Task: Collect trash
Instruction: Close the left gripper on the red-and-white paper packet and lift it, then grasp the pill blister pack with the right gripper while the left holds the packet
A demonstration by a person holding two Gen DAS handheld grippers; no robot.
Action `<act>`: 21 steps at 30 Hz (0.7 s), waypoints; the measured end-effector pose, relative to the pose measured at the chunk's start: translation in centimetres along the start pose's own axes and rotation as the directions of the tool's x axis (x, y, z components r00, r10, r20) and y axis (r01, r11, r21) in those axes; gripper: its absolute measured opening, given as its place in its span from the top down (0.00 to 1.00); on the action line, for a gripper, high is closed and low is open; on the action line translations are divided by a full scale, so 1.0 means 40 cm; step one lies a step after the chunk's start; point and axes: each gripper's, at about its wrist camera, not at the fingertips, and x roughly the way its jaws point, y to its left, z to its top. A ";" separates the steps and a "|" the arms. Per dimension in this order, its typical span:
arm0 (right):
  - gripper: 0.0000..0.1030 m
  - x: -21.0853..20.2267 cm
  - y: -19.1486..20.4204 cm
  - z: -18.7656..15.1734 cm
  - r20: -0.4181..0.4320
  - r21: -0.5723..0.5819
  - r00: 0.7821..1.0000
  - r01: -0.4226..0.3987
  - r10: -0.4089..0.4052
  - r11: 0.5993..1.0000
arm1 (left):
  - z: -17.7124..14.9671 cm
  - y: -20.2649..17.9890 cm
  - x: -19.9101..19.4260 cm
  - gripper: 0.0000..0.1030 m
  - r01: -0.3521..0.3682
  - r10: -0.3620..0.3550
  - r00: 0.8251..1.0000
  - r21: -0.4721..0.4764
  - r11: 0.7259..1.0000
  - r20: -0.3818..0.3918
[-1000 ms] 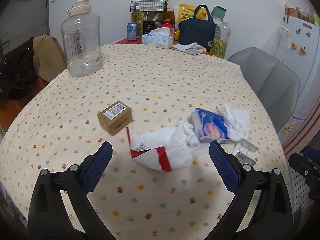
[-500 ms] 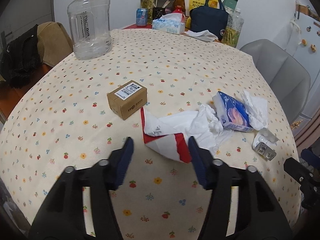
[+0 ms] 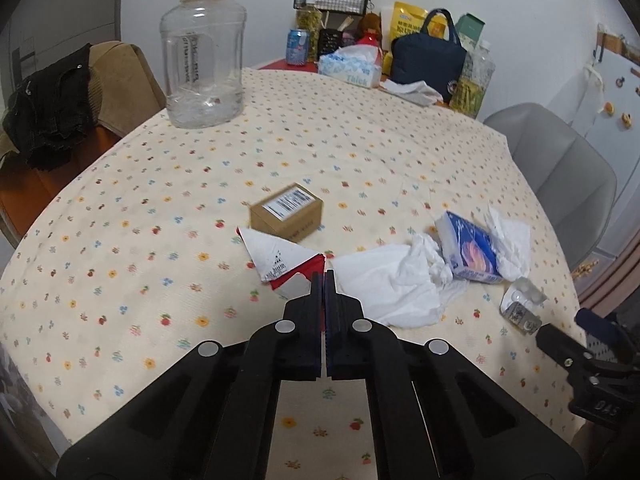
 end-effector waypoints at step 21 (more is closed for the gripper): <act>0.23 0.078 0.021 0.034 -0.018 -0.009 0.999 -0.028 0.028 1.000 | 0.051 -0.078 0.023 0.99 -0.026 0.025 0.998 0.027 0.999 0.051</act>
